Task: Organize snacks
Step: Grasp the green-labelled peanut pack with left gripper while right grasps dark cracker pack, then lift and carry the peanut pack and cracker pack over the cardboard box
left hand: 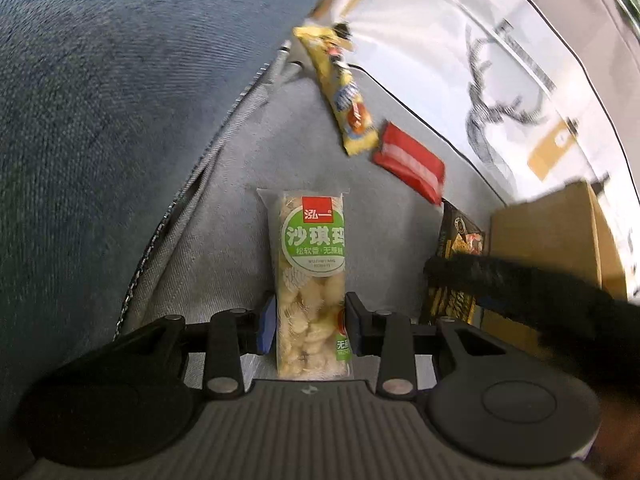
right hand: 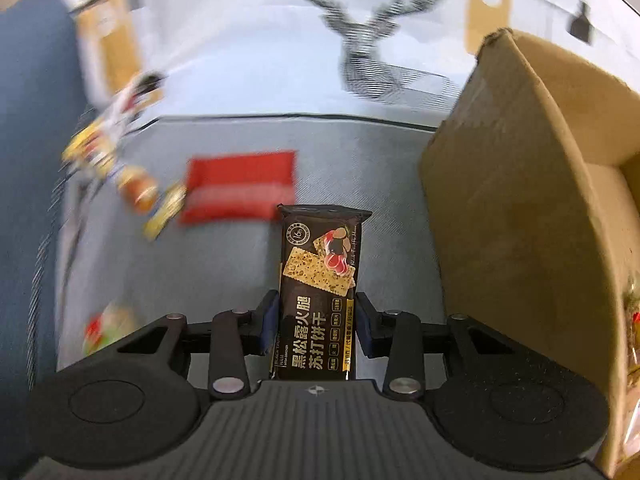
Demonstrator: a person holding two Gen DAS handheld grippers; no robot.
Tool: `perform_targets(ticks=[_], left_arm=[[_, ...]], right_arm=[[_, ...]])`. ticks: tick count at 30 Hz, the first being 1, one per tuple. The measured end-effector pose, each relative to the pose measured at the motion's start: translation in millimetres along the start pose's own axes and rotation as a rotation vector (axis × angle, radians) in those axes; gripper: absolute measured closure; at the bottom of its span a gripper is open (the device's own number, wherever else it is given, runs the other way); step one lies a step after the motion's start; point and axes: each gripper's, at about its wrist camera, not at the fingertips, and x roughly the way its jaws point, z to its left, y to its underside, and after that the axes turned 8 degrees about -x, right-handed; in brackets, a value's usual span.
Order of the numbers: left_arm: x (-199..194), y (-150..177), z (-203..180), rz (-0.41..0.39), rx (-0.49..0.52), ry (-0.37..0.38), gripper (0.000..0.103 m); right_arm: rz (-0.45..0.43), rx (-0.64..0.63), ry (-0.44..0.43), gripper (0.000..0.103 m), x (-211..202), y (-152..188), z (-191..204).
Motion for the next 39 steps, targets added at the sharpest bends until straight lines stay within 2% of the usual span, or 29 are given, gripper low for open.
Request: perform_targets(ticks=[4,9,15,17,21,23,25,28,32,36,39], left_arm=[[-1,6,-3,0.0,0.082,0.007,0.064],[-8,22,-6,-0.012,0.183,-0.023,0.064],[-47,55,-6,-0.041,0.248,-0.059,0.064],[-56,70,-5,-0.048,0.269,-0.068,0.064],[-62,95,4,-0.056,0.228,-0.064,0.064],[-59,106,8,-0.052,0.215,-0.07,0.064],[-61,111,6,-0.058,0.228,-0.073,0.064],[-60,114,-3,-0.076,0.303,-0.081,0.064],[-40,119,-5,-0.001,0.347,-0.128,0.064],[-34,120,-5,0.013,0.362,-0.137,0.064],[-34,122,-3,0.017,0.362,-0.139,0.061]], right_arm=[[-0.052,-0.132,-0.072,0.063,-40,36,0],[-0.145,-0.305,-0.124,0.062,-100,96,-5],[-0.184,-0.513,-0.188,0.062,-143,165,-6],[-0.17,-0.531,-0.211,0.062,-143,180,-9],[-0.179,-0.526,-0.193,0.062,-127,198,-11],[-0.179,-0.508,-0.222,0.062,-113,201,-13],[-0.163,-0.496,-0.217,0.062,-100,203,-14],[-0.149,-0.459,-0.223,0.062,-90,204,-18],[-0.136,-0.443,-0.239,0.062,-79,206,-20],[-0.123,-0.457,-0.245,0.061,-75,209,-18],[-0.126,-0.455,-0.253,0.054,-75,208,-20]])
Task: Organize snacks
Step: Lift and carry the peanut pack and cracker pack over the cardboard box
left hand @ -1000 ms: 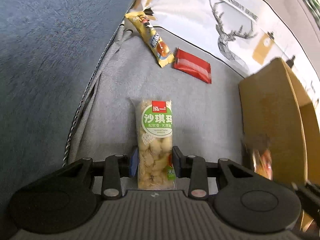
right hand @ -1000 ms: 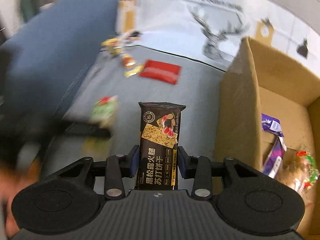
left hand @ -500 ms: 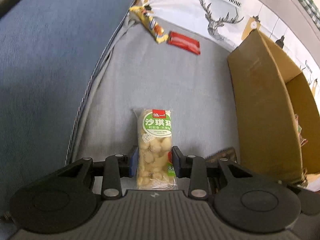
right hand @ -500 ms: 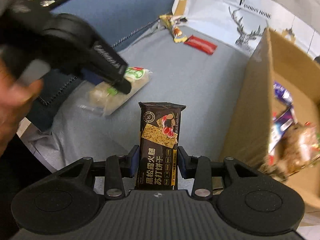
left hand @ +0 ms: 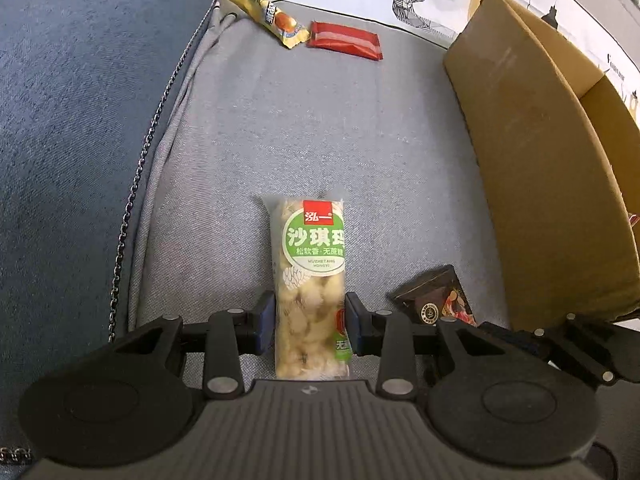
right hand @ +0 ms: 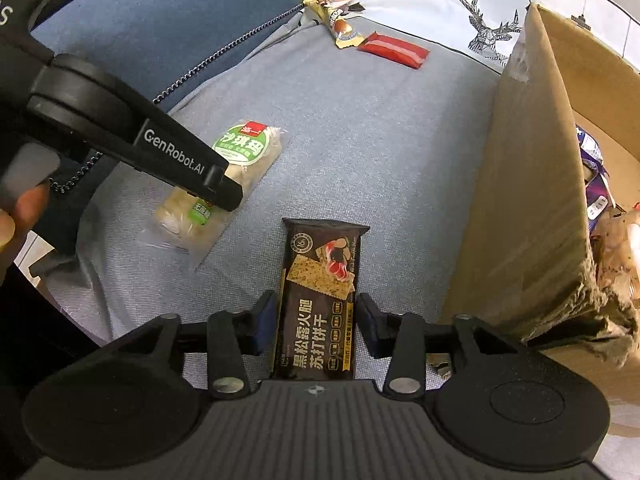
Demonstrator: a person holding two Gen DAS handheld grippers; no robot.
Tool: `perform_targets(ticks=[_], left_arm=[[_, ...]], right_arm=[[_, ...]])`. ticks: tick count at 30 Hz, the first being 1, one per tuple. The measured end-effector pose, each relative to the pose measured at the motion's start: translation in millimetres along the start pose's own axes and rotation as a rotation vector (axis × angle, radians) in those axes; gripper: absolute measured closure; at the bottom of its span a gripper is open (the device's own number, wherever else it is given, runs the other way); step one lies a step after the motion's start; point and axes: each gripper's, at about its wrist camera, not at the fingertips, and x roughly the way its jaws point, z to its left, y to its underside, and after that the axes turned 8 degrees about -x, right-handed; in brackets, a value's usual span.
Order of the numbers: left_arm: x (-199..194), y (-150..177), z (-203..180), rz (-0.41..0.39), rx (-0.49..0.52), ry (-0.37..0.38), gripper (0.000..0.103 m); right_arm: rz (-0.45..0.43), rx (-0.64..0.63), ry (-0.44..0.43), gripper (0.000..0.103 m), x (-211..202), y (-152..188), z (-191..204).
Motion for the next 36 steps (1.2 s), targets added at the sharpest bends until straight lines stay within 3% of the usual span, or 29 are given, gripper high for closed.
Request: perform_targets(ticks=[11,15,27,36], left_arm=[[5,2,-1,0.017,0.019,-0.014,0.058],[6,2,-4,0.006,0.03,-0.017,0.063],[-12,-3,-4,-0.088,-0.011,0.043,0.064],[-28,-10,-4,-0.205,-0.053,0.104,0.064]], right_arm=[[0.019,-0.011,0.002,0.05,9,2,1],[0.008,-0.015,0.01,0.062,8,3,2],[-0.065,0.033,0.002,0.062,-3,3,-5],[-0.159,0.065,-0.013,0.062,-20,0,-6]])
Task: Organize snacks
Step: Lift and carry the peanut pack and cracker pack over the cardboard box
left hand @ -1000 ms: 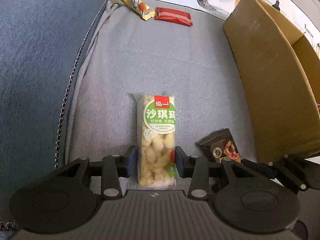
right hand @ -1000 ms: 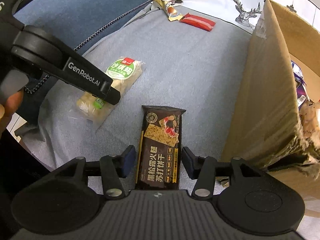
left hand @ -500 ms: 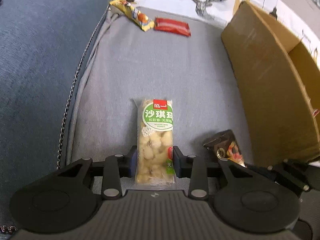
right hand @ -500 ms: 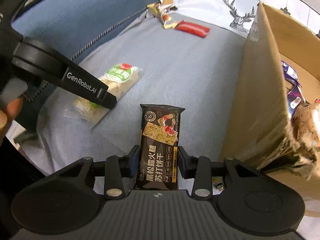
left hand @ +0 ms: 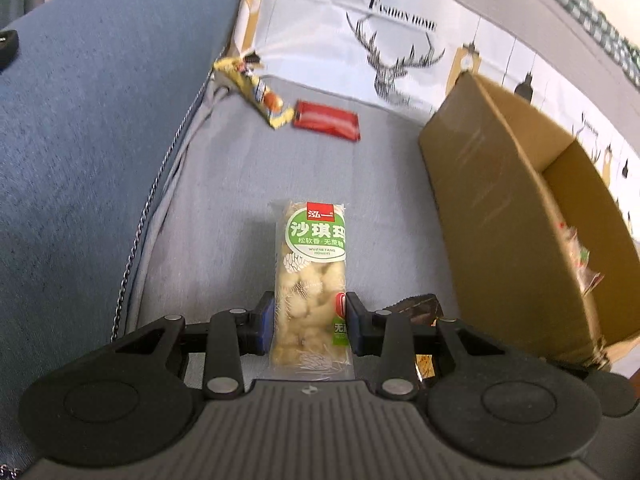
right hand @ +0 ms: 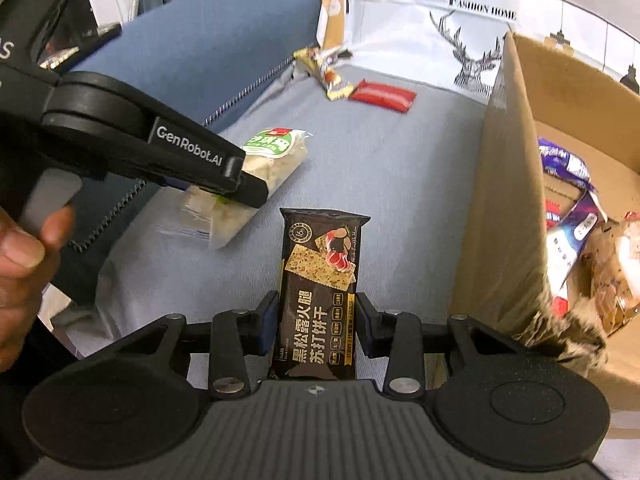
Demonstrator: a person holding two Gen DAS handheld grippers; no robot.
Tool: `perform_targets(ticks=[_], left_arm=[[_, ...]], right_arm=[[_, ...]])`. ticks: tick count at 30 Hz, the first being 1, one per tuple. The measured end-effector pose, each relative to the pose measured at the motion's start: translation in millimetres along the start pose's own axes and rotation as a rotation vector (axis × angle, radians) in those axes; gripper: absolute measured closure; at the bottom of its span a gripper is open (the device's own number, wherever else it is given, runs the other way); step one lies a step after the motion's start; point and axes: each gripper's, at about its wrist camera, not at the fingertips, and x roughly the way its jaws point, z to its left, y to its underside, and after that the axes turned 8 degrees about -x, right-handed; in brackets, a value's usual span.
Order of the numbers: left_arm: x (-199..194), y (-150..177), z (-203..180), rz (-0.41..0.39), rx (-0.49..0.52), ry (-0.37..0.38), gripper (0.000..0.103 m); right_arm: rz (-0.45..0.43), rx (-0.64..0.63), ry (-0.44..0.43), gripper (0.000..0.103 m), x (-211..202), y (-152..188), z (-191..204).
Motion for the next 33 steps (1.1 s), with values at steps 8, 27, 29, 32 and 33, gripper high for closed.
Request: perform_targets(ticks=[8,27,29,32,33], left_arm=[[-8,-3,0,-0.047,-0.025,0.025,0.064],[-18,-6,-5,-0.114,-0.005,0.03,0.064],[-17,-6,-5,-0.112,-0.006,0.032,0.064],[-17,-5,-4,-0.114,-0.006,0.031,0.064],[-17,-5,-4,-0.115,-0.006,0.031,0.064]], right_arm=[[-0.069,-0.003,0.008,0.062,-14,-7,2],[-0.227,-0.001,0.089,0.062,-60,-27,-2],[-0.228,0.001,0.092,0.062,-60,-26,-4],[-0.233,0.004,0.098,0.062,-58,-27,-4],[-0.236,0.005,0.1,0.062,-58,-27,-4]])
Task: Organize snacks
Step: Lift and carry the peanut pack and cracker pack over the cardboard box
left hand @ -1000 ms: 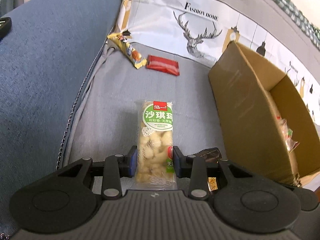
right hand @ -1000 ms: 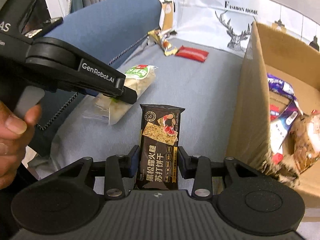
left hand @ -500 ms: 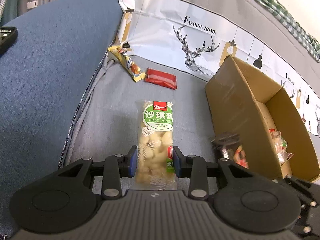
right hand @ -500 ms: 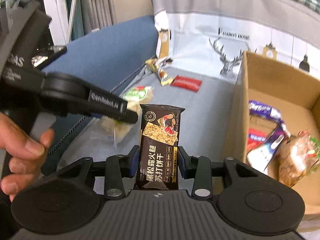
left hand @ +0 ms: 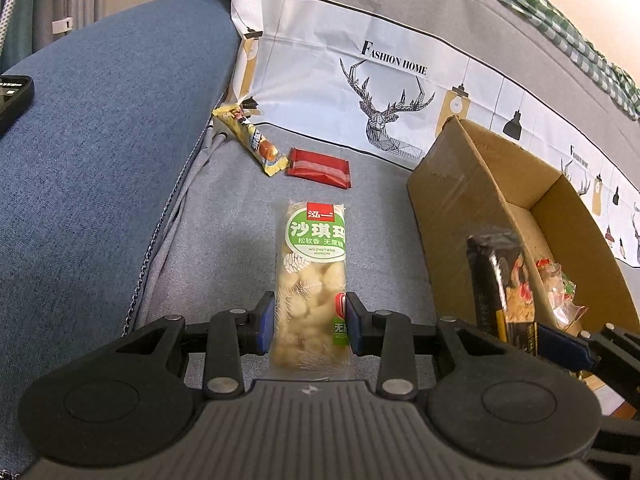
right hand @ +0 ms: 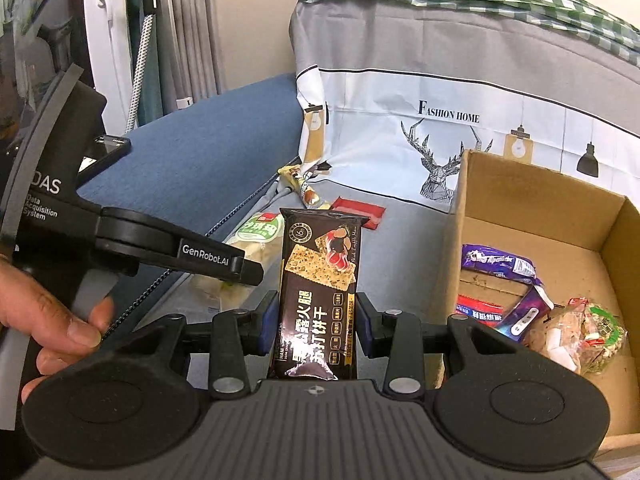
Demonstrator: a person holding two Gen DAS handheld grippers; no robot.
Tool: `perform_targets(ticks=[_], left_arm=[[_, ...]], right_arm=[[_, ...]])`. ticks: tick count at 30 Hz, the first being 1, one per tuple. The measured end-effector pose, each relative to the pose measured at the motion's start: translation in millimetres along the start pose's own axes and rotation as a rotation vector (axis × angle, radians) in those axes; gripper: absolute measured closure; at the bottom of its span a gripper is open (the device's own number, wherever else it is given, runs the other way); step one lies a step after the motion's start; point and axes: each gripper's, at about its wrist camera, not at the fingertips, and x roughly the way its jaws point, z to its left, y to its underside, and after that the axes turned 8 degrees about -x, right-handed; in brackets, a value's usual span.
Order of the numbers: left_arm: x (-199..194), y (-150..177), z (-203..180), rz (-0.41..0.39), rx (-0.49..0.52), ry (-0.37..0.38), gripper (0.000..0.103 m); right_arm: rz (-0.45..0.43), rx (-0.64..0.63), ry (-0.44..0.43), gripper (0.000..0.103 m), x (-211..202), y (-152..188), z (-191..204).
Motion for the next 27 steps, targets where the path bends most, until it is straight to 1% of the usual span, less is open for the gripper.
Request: perform_targets(ticks=[6,11,15,19,27], left_arm=[[-2,-3,0,-0.018,-0.009,0.013,0.064],[-12,-6,-11,-0.083,-0.015,0.057,0.064],[-23,-8,-26,-0.166,-0.007,0.097,0.064],[-29,-8,-45,-0.223,-0.004,0.139,0.064],[-32,-7,-82,-0.286,0.001,0.22,0.064]], right_arm=[[-0.057,-0.001,0.021,0.062,-8,-4,-3],[-0.116,0.001,0.056,0.062,-18,-8,-14],[-0.172,0.015,0.081,0.062,-30,-10,-26],[-0.217,0.023,0.122,0.062,-40,-12,-38],[-0.254,0.085,0.203,0.062,-50,-13,-68]])
